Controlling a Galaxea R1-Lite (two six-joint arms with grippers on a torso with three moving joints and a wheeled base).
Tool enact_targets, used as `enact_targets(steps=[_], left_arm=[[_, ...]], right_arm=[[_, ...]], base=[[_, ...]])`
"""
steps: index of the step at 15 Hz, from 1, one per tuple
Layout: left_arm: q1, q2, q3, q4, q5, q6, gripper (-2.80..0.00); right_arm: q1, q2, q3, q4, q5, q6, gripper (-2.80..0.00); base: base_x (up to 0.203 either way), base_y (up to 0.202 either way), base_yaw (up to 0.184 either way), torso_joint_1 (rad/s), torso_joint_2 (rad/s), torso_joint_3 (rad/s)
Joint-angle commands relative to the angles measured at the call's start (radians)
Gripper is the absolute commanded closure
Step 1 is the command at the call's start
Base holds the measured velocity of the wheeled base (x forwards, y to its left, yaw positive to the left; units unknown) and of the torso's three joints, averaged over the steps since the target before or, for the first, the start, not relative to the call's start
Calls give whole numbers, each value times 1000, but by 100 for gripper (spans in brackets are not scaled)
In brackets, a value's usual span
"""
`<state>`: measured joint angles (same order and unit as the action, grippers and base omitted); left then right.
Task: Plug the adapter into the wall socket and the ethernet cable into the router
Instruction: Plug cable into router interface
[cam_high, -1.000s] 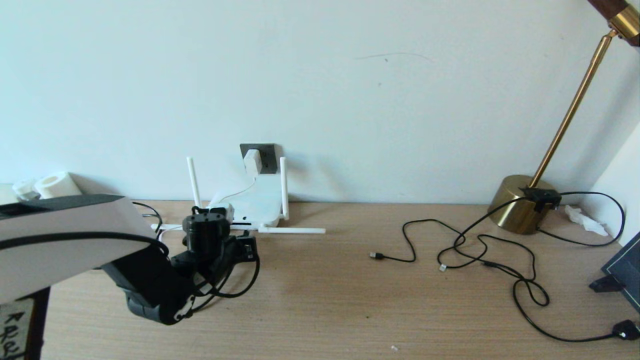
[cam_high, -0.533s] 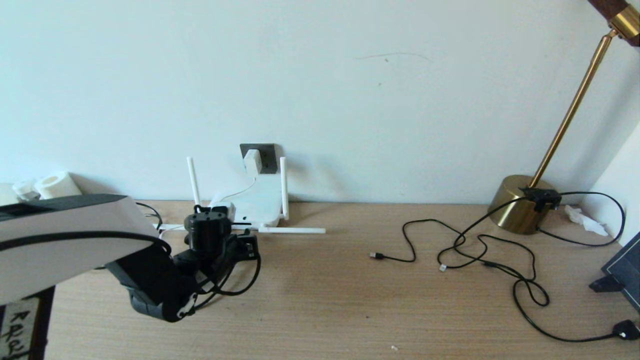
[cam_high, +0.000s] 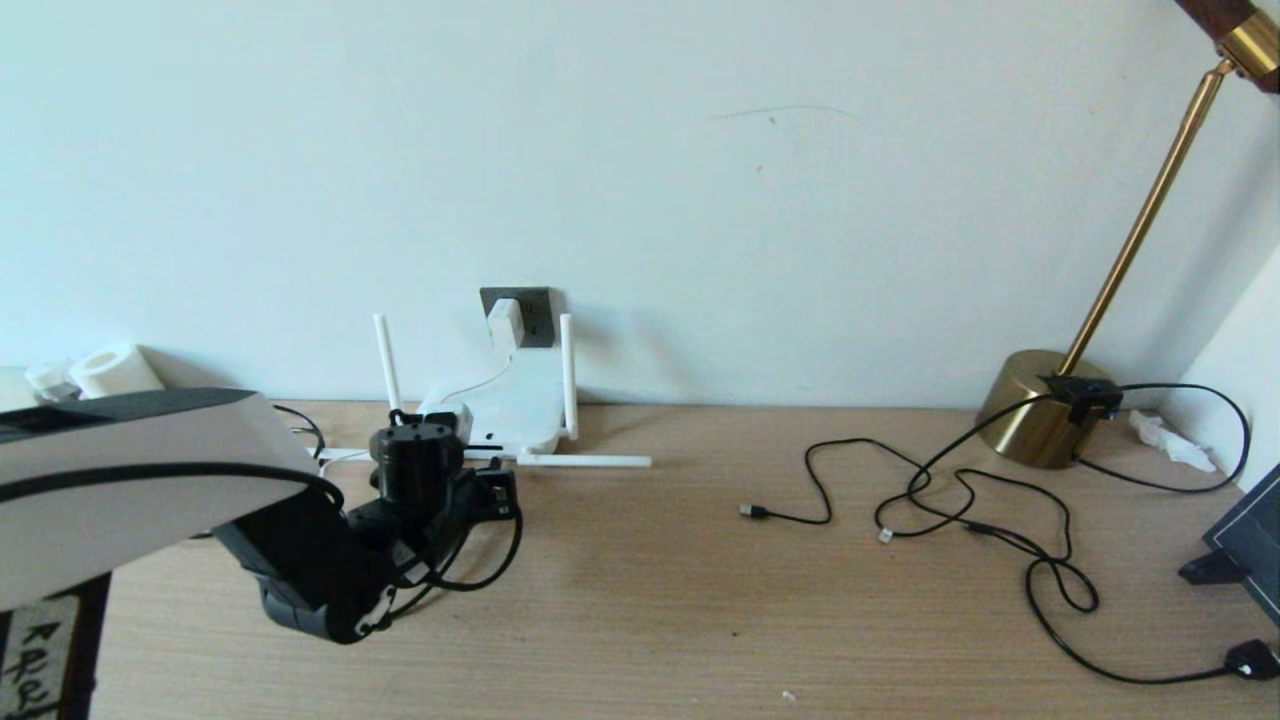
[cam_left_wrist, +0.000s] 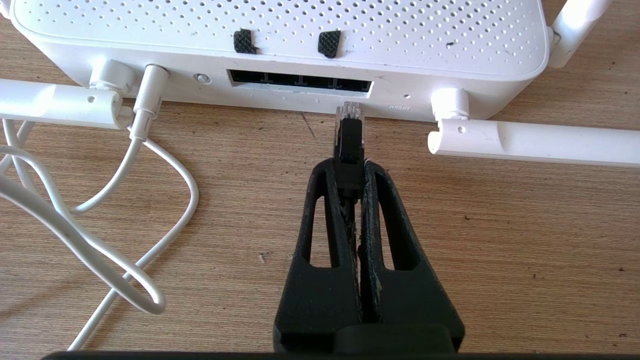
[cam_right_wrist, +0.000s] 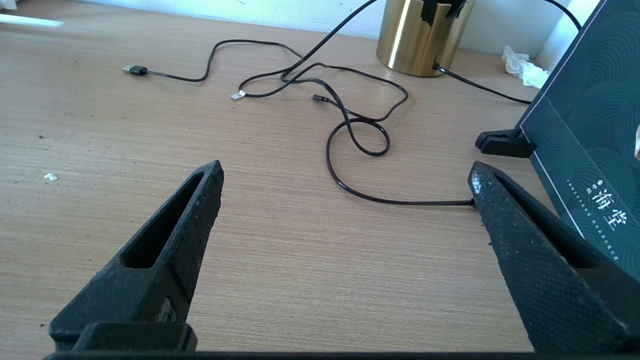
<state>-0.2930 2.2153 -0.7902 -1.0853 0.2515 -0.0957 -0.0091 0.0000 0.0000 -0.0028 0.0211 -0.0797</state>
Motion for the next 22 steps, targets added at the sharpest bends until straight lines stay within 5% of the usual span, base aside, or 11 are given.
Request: enact_targets(steps=[1,22], left_arm=[[0,1,0,-7,2,-1,0],[0,-17,19,-10,3,4,0]], right_arm=[[0,2,0,0,0,-1,-280],[0,2,0,0,0,0,-280]], base=[[0,0,0,0,0,0],[0,0,0,0,0,0]])
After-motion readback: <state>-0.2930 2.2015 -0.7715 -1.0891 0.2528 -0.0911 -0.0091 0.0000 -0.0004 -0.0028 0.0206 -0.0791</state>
